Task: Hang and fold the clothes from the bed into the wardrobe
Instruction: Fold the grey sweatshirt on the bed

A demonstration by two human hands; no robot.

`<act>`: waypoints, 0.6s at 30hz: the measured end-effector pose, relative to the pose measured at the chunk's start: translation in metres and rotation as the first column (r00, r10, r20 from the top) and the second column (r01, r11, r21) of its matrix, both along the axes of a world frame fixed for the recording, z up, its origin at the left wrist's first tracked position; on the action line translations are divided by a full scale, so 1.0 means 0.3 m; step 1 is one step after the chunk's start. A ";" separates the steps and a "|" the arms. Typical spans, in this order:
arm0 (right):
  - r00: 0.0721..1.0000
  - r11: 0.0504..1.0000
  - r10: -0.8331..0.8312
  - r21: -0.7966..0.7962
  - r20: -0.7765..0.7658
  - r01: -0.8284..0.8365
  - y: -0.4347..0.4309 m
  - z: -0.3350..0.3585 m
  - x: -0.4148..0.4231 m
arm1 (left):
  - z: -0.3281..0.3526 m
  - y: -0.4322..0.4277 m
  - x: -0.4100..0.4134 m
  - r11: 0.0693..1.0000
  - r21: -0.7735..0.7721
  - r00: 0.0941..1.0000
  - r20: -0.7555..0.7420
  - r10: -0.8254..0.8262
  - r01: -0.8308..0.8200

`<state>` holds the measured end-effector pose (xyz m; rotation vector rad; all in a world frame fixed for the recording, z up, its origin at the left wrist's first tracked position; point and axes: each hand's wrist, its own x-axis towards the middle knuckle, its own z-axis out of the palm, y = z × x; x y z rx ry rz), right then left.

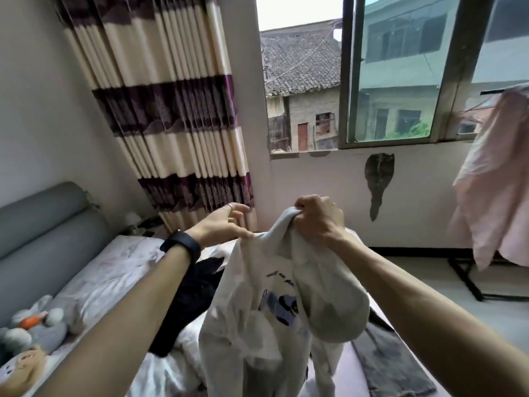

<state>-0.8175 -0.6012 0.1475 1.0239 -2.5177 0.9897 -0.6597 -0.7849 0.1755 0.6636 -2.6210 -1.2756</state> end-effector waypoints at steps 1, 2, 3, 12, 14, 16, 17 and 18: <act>1.000 1.000 0.021 -0.011 0.008 -0.021 -0.004 0.023 0.006 | 0.012 0.051 -0.048 0.992 -0.080 0.995 -0.007 -0.102 0.101; 0.999 0.999 0.044 -0.027 0.008 -0.043 -0.005 0.045 0.016 | 0.011 0.100 -0.094 0.968 -0.158 0.981 0.015 -0.194 0.194; 0.998 0.997 0.060 -0.039 -0.005 -0.060 0.003 0.065 0.024 | 0.001 0.149 -0.135 0.937 -0.255 0.970 0.031 -0.240 0.240; 0.920 0.955 0.202 -0.275 0.337 -0.109 0.340 -0.183 0.000 | -0.052 0.281 -0.226 0.941 -0.338 0.971 -0.213 -0.111 0.034; 0.860 0.969 0.211 -0.216 0.464 -0.121 0.413 -0.307 0.014 | -0.032 0.280 -0.233 0.970 -0.243 0.958 -0.279 -0.062 -0.008; 0.803 0.983 0.176 -0.148 0.569 -0.111 0.464 -0.411 0.016 | -0.003 0.276 -0.232 0.990 -0.135 0.941 -0.338 -0.022 -0.026; 0.798 0.986 0.148 -0.152 0.585 -0.071 0.480 -0.442 0.013 | 0.011 0.276 -0.228 0.996 -0.088 0.934 -0.357 -0.005 -0.028; 0.798 0.980 0.138 -0.198 0.587 -0.024 0.490 -0.458 0.014 | 0.022 0.273 -0.218 0.998 -0.056 0.930 -0.368 0.008 -0.031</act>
